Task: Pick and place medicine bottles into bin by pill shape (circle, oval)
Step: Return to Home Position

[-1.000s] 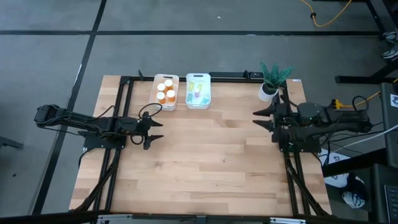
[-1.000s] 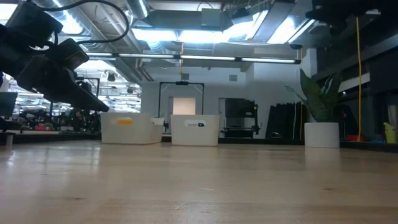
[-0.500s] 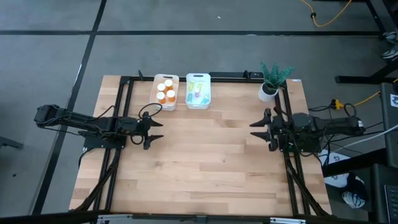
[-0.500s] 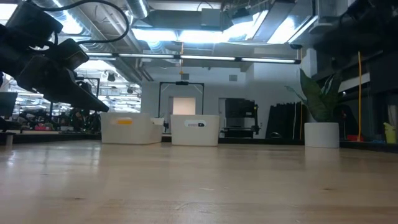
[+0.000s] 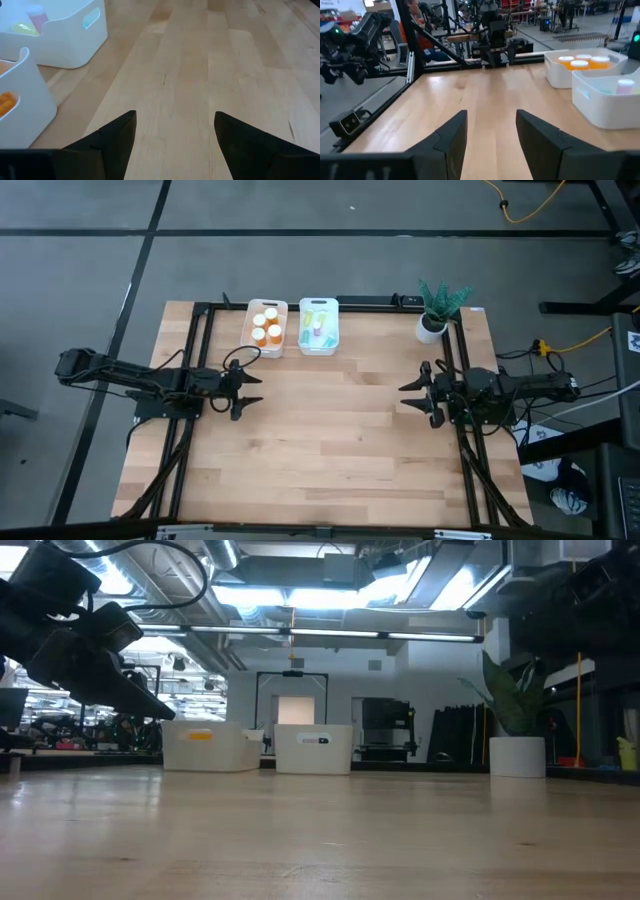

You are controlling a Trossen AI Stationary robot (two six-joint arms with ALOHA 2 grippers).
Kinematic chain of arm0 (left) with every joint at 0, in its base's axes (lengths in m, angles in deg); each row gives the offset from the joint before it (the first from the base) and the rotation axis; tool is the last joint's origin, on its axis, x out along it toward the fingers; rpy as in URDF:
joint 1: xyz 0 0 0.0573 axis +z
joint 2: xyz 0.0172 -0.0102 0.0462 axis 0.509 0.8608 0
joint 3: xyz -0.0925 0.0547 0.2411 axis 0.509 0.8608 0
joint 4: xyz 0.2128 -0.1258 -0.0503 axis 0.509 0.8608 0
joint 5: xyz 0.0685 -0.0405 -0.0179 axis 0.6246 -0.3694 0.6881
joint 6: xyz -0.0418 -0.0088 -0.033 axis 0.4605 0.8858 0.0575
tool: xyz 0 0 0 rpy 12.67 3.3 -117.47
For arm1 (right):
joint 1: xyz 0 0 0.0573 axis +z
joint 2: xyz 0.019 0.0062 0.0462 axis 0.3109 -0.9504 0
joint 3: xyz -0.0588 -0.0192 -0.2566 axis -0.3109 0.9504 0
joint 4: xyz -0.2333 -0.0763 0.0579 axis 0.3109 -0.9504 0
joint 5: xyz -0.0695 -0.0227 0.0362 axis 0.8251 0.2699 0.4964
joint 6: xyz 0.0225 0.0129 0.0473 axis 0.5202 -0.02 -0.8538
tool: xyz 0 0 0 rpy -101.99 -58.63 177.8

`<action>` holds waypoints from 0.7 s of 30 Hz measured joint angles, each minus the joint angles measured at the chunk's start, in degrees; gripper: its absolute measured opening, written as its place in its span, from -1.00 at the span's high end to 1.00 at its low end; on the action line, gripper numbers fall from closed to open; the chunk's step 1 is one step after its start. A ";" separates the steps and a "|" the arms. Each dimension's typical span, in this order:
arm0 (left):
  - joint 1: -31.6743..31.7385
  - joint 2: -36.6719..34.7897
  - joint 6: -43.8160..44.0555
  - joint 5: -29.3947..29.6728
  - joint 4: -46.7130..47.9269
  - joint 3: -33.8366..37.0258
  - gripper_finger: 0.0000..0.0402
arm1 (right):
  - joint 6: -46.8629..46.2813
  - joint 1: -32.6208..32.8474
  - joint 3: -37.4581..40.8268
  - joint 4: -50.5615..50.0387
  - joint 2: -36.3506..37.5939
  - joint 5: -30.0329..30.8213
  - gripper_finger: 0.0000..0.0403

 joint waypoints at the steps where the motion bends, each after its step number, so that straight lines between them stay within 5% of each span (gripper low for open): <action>1: 0.00 0.00 0.02 0.00 0.00 0.00 -0.29 | -0.88 0.00 0.14 -0.25 -0.03 0.00 0.15; 21: 0.00 0.00 0.02 0.00 0.00 0.00 -0.29 | -1.21 0.00 0.16 -0.05 -0.07 0.03 0.15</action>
